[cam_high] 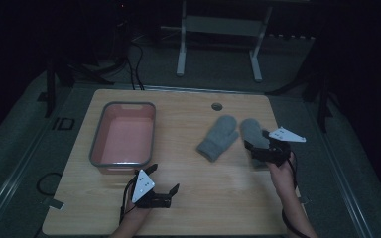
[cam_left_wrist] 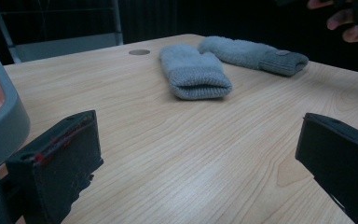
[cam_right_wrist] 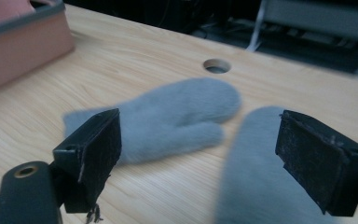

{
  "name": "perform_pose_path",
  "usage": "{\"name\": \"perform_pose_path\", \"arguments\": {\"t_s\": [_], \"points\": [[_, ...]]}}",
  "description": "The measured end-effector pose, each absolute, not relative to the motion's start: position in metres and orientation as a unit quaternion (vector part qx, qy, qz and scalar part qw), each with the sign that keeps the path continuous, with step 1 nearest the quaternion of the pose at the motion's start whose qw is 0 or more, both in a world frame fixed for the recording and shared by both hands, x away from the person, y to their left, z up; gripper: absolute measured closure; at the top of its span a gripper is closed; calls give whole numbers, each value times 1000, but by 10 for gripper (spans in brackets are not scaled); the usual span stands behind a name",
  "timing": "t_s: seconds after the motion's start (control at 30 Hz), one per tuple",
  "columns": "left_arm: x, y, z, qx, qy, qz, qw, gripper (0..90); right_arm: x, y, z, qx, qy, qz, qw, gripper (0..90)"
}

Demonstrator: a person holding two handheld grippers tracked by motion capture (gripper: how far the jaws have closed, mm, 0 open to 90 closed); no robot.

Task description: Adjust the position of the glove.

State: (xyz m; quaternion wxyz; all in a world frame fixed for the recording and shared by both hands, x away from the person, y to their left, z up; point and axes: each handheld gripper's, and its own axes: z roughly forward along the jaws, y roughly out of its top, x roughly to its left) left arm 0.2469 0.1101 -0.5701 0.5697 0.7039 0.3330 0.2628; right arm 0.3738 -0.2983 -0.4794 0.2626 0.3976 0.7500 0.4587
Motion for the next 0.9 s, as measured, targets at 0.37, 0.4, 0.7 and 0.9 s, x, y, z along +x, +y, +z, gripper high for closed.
{"name": "perform_pose_path", "arguments": {"t_s": [0.37,0.4,0.7,0.9], "points": [[247,110,-570,704,332,261,570,4,416,-262,-489,385,774,454,217,139],[247,110,-570,704,332,261,571,4,422,-258,-491,385,773,457,216,139],[247,111,-570,704,331,261,571,4,454,-231,-501,375,788,446,200,197],[247,111,-570,704,331,258,573,4,471,-216,-514,376,802,418,202,251]]}}
